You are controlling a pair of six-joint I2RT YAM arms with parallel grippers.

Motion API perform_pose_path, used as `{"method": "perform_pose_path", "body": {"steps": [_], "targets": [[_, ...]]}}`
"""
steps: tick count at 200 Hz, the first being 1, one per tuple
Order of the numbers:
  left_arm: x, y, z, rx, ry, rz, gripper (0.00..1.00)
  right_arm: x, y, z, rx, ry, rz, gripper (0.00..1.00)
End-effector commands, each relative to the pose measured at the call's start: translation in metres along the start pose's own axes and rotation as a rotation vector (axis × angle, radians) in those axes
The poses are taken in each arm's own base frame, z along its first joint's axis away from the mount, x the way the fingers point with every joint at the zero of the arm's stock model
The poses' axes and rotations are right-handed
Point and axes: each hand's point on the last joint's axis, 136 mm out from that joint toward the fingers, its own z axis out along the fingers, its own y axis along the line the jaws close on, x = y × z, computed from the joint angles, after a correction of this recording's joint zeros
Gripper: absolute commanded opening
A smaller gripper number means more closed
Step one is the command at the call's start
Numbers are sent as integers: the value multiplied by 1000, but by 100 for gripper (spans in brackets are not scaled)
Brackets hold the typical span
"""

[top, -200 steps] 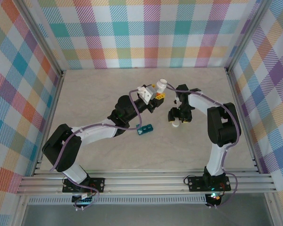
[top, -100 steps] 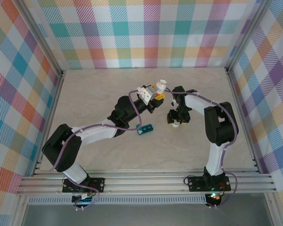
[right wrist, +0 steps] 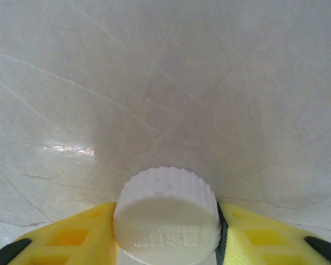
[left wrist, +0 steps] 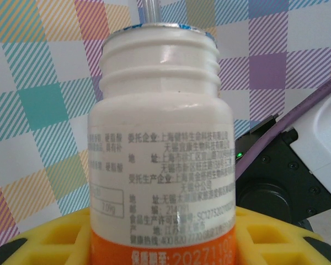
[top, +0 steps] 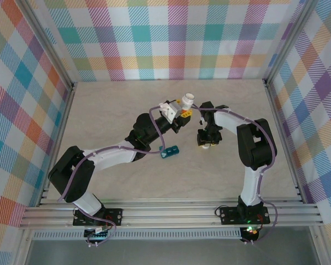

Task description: Sort the pills into containers

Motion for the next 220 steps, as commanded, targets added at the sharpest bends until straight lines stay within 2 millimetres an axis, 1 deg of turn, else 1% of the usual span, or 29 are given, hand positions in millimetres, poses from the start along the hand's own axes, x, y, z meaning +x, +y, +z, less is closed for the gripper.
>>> {"method": "perform_pose_path", "body": {"steps": [1,15,32,65,95,123,136,153,178,220], "targets": [[-31,-4,-7,1,-94,23,0,-1,8,-2,-26,9,-16,40],[-30,-3,-7,-1,-92,23,0,-3,12,-10,-46,-7,-6,39],[-28,-4,-7,0,-89,22,0,-10,19,-29,-81,-50,12,39],[-22,-5,-4,2,-81,22,0,-26,26,-81,-122,-156,41,39],[-15,-4,-5,-1,-64,34,0,-37,21,-136,-169,-250,86,39],[-6,-5,-5,-4,-47,42,0,-40,17,-183,-207,-308,110,39],[0,-5,-3,-3,-36,44,0,-40,16,-202,-213,-324,113,39],[9,-5,-1,-8,-24,44,0,-38,16,-221,-224,-337,113,39],[20,-7,3,-2,-9,39,0,-33,16,-245,-240,-358,112,39],[40,-12,10,21,16,32,0,-23,18,-278,-284,-368,94,39]]}}
